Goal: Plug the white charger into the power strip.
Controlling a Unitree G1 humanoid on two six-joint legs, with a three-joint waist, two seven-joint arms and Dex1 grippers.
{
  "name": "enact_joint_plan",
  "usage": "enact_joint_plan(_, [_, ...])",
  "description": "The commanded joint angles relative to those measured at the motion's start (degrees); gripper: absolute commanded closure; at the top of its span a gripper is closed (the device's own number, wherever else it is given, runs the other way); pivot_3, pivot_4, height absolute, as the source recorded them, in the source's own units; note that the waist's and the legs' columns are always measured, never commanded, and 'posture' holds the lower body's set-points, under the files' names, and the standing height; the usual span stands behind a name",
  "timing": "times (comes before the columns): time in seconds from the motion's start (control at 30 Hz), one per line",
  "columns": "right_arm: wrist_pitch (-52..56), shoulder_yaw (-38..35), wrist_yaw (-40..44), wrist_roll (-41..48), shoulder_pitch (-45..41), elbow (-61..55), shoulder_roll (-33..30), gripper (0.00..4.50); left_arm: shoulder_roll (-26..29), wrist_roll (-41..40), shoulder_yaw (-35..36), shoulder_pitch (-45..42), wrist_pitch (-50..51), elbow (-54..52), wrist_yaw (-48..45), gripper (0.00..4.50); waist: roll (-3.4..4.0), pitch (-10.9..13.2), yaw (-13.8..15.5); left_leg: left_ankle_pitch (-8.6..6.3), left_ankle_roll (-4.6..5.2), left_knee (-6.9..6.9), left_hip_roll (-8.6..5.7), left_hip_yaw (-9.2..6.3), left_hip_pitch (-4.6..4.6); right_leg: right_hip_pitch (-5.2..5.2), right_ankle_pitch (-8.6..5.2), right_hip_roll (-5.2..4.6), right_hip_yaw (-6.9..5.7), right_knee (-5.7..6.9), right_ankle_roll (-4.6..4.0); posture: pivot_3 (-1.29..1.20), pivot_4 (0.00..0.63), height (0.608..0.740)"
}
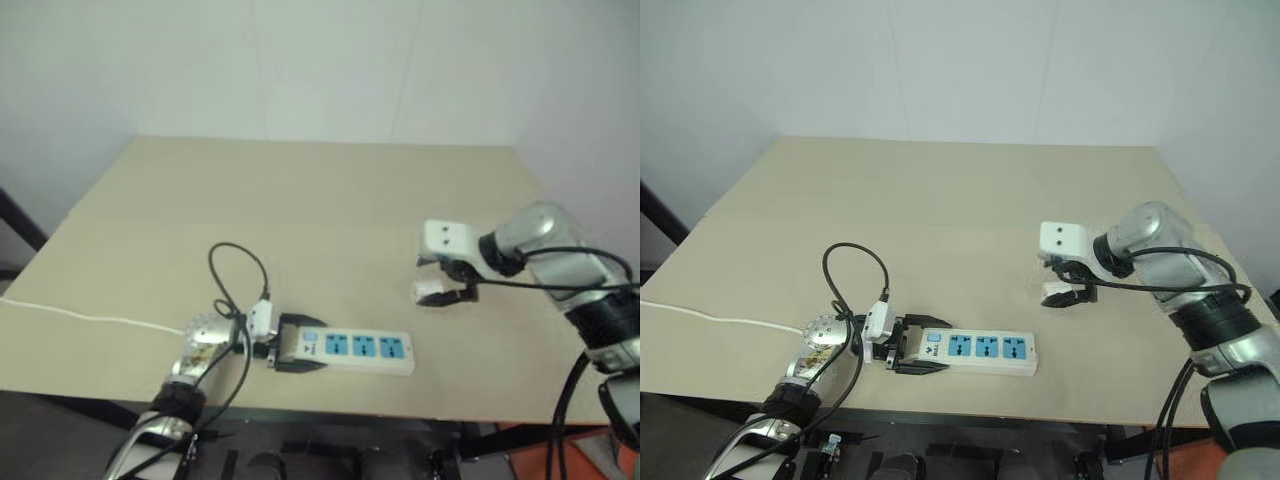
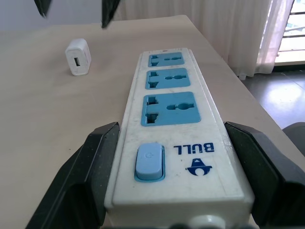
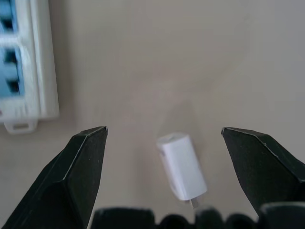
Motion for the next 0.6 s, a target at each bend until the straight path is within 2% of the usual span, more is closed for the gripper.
enact_joint_plan(0.03, [-5.43,3.13,4.08,-5.45,-4.05,5.56,1.18,0.0,-0.93,0.8,-1.32,0.7,-0.69,0.47,0.4,1.22,0.01,0.0,0.0,0.0,0.0,0.01,0.0,0.0,0.01,0.0,0.0,0.0,0.0,0.01,0.0,0.0,0.15,0.74])
enact_joint_plan(0.43, [-18.39,7.9,1.51,-17.35,-11.67,29.86,14.51,0.0,0.76,1.76,-3.53,0.62,2.12,-0.96,-0.84,1.22,0.06,-0.02,-0.04,0.0,0.0,0.0,-0.01,0.01,0.07,0.01,0.02,0.02,0.01,0.13,-0.03,0.0,0.15,0.74])
enact_joint_plan(0.53, [-20.56,8.15,1.76,-19.26,-12.17,32.89,15.92,0.57,1.13,1.89,-3.93,1.01,2.73,-1.74,-0.44,1.22,0.06,-0.03,-0.21,0.0,0.0,0.0,-0.01,0.01,0.08,0.01,0.02,0.01,0.01,0.14,-0.04,0.0,0.15,0.74])
enact_joint_plan(0.6, [-21.5,8.05,2.17,-20.02,-12.23,33.74,16.27,1.2,1.24,1.89,-3.99,1.15,2.86,-1.97,-0.14,1.22,0.07,-0.03,-0.32,0.0,0.0,0.0,0.0,0.01,0.12,0.02,0.02,0.03,0.01,0.17,-0.04,0.0,0.15,0.74])
